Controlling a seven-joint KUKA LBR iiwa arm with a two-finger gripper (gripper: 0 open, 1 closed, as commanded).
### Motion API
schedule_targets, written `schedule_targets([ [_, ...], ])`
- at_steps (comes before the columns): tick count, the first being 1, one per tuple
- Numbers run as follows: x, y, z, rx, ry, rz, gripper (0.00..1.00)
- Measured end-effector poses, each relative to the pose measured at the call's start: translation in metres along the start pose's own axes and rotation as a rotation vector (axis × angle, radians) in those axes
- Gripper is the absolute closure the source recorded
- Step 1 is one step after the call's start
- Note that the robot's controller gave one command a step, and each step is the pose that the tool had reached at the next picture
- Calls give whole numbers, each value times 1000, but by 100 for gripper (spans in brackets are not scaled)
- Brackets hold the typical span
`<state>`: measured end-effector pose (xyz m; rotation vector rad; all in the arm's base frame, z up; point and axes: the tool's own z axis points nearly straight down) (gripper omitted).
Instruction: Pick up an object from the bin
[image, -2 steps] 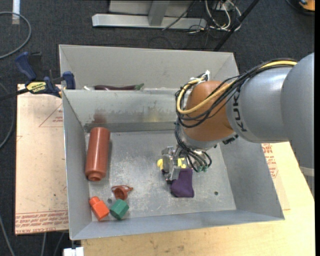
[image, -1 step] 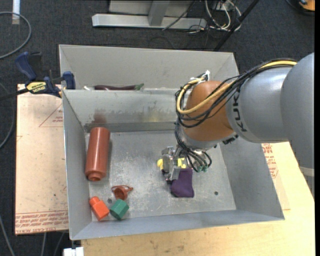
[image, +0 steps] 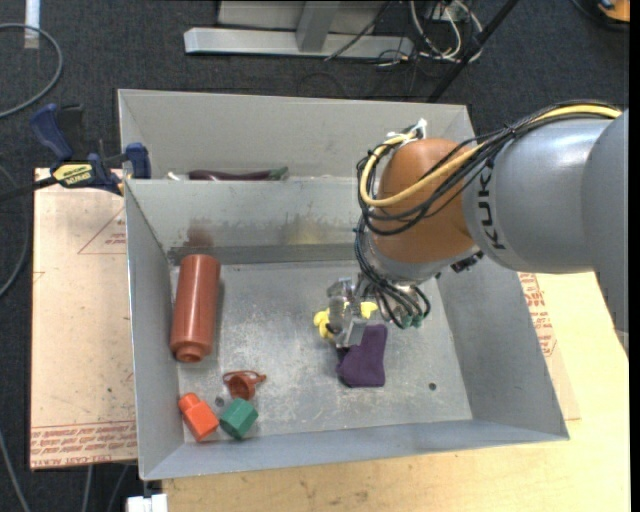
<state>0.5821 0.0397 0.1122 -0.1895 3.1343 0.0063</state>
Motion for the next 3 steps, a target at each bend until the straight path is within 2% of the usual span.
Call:
schedule_targets([
  [1,5,-13,-17,0,-12,-16,100],
  [2,-2,-14,-46,-1,4,-11,100],
  [3,-11,-1,-115,0,-8,-51,100],
])
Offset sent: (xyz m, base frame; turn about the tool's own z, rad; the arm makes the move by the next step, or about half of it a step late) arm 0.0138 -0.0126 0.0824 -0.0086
